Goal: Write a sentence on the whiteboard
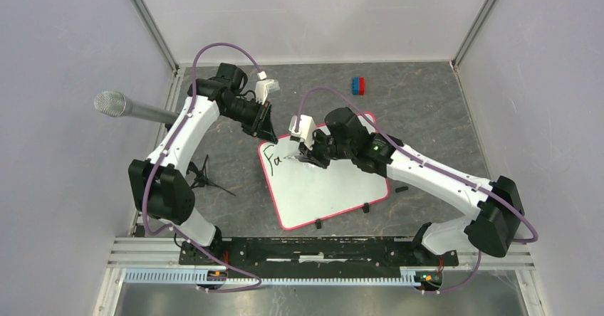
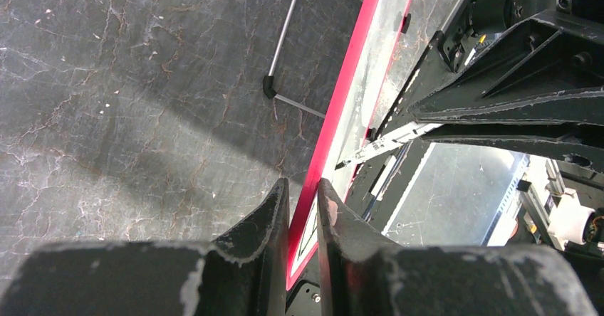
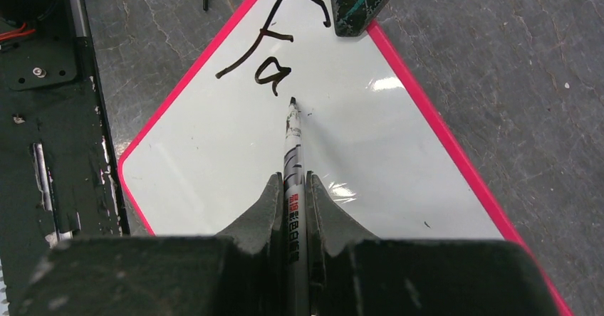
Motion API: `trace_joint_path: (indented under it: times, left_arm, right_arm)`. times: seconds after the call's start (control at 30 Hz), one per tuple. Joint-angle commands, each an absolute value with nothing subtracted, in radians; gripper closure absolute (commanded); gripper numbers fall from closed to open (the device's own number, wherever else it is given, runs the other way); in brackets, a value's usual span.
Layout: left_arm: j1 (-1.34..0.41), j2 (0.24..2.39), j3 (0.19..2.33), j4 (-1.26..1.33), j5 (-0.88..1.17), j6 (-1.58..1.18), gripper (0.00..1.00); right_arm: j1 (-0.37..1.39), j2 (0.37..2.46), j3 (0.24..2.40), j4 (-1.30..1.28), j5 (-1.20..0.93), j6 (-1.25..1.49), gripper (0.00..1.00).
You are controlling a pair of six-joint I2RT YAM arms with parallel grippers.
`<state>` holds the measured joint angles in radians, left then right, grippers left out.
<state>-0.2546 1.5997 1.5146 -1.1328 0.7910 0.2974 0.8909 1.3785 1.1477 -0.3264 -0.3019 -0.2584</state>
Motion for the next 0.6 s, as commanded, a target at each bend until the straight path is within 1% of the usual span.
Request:
trace_joint_path:
  times: [0.0,0.57]
  left_arm:
    - [-0.256,1.562,1.51,-1.134,0.81,0.311,0.98]
    - [-0.256,1.558,1.509,-1.135,0.807,0.311,0.98]
  right_arm:
    - [0.89,1.389,1.193,-0.29,-0.29,-0.258,1.0]
    - [0.89,1.429,1.216,-0.289,-0.287,-0.264,1.0]
